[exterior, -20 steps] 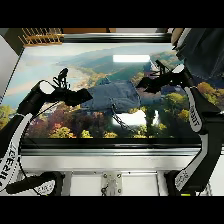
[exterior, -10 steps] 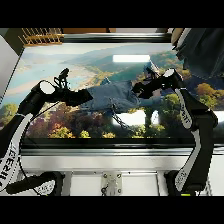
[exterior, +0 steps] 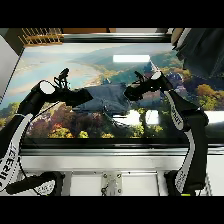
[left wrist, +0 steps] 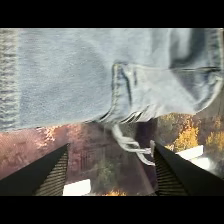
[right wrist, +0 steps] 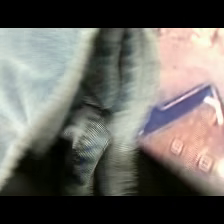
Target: Fold the clothes and pants, and hang the long-sleeved shirts on hangers.
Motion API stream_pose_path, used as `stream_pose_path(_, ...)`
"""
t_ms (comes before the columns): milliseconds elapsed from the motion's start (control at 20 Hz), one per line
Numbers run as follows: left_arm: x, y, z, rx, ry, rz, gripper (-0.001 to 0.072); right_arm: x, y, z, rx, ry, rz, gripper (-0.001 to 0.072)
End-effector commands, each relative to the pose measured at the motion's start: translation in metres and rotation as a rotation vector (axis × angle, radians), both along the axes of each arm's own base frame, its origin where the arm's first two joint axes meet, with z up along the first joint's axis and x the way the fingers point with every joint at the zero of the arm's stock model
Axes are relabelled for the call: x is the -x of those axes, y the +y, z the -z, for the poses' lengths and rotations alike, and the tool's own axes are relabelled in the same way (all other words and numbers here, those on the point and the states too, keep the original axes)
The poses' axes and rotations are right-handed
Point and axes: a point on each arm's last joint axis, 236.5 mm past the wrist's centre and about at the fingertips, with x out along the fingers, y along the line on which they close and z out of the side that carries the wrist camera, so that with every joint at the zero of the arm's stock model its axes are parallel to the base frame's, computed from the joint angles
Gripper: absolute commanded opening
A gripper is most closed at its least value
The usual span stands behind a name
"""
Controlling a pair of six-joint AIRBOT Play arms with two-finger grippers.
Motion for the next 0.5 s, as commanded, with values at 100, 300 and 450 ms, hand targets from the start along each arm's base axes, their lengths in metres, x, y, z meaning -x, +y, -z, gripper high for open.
stream_pose_path(100,0.001,0.000,0.000,0.000,0.004,0.002,0.0536,-0.002,0.033,-0.032,-0.143,-0.065,-0.028,0.0013)
stream_pose_path(300,0.002,-0.001,0.001,0.000,0.007,0.006,0.0021,-0.029,-0.018,-0.074,-0.095,-0.162,0.064,0.0012)
stream_pose_path(450,0.006,-0.001,0.001,0.001,0.021,0.014,0.0022,-0.056,-0.121,-0.117,0.090,-0.287,0.232,0.0011)
